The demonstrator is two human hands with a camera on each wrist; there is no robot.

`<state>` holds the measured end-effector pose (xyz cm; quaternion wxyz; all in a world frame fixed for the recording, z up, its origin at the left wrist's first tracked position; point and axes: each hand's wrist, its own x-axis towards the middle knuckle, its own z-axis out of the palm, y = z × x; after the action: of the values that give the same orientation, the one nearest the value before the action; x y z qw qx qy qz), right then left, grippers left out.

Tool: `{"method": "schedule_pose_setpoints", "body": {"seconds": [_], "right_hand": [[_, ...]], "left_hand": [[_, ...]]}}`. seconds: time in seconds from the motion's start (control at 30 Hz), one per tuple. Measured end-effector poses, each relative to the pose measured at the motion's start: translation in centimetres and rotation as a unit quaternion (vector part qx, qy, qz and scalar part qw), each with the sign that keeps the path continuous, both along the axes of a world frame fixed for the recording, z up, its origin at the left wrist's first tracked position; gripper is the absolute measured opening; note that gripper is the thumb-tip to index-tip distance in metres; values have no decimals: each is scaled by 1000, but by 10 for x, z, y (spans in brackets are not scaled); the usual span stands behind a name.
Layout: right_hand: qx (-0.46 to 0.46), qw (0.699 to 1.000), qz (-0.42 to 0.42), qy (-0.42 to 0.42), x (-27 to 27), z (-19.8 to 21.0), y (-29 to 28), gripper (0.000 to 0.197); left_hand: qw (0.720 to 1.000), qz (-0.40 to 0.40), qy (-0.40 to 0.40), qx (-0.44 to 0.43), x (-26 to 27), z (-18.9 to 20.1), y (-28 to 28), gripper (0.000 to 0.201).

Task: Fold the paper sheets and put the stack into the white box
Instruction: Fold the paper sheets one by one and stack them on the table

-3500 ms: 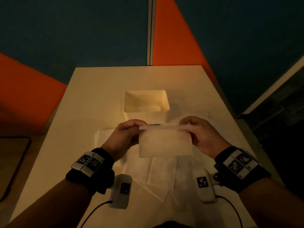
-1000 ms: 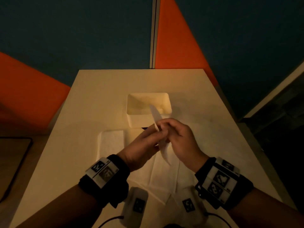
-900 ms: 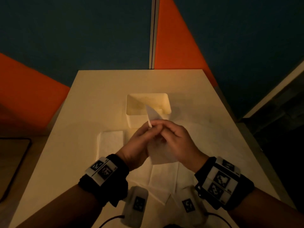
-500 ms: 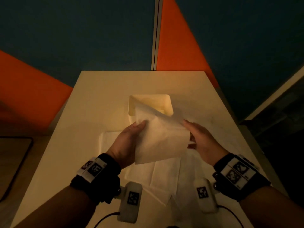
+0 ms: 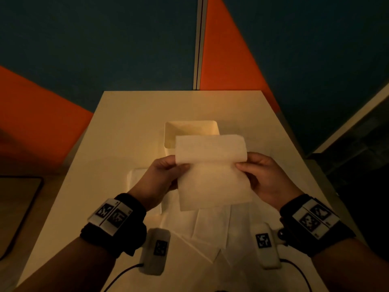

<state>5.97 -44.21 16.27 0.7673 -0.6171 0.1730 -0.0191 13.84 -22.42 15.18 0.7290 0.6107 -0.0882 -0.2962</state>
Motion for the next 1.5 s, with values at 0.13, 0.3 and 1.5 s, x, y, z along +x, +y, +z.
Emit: {"method": "schedule_pose_setpoints", "body": {"seconds": [0.13, 0.3, 1.5], "right_hand": [[-15, 1000, -14, -5, 5, 3, -2, 22], [-102, 994, 38, 7, 12, 13, -7, 50], [-521, 806, 155, 232, 16, -104, -15, 38]], "left_hand": [[999, -36, 10, -11, 6, 6, 8, 23], [990, -144, 5, -8, 9, 24, 16, 33], [852, 108, -186, 477, 30, -98, 84, 41]]}}
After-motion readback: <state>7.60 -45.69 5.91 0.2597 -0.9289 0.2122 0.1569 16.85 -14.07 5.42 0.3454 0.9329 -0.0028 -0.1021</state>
